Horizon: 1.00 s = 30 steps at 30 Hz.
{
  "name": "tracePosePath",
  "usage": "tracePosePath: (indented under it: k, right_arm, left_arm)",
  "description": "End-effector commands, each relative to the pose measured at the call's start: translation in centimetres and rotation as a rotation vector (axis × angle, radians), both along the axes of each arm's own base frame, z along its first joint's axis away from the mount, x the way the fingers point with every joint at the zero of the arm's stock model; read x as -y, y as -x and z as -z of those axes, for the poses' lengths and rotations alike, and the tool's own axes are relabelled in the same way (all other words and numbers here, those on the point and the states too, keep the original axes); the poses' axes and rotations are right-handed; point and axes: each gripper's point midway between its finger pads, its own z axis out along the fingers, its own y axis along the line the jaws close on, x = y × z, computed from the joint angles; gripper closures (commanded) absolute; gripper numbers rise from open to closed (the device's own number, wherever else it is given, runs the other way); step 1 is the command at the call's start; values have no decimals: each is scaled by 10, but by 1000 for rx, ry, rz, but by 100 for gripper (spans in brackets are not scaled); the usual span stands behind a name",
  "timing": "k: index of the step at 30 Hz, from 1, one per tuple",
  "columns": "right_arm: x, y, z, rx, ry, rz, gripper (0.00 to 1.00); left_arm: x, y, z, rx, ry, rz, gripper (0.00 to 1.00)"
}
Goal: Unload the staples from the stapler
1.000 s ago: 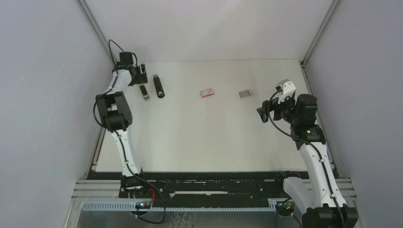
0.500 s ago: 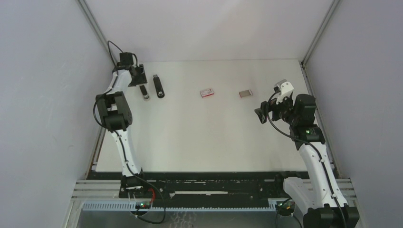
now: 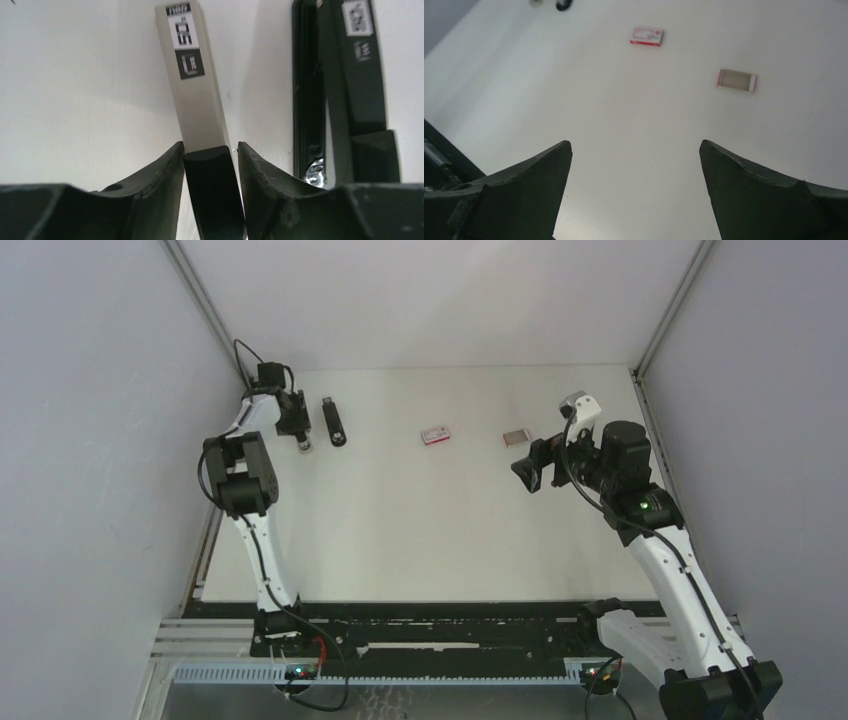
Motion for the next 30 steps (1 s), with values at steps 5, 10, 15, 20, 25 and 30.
tracePosePath:
  k: [5, 10, 15, 20, 25, 30]
  right_arm:
    - [-30, 20, -56, -32, -97, 3, 0]
    - [-42, 28, -68, -57, -144, -24, 0]
    - [-51, 36, -76, -80, -186, -56, 0]
    - [-60, 43, -84, -120, -242, -86, 0]
    - [-64, 50, -96, -131, -277, -116, 0]
    - [-64, 47, -92, -140, -277, -102, 0]
  left_arm:
    - [4, 19, -28, 42, 4, 9, 60]
    - [12, 34, -32, 41, 29, 31, 63]
    - [20, 50, -39, 56, 40, 80, 66]
    - [28, 69, -37, 40, 47, 132, 67]
    - [31, 88, -38, 48, 31, 170, 66]
    - [39, 104, -40, 62, 53, 195, 65]
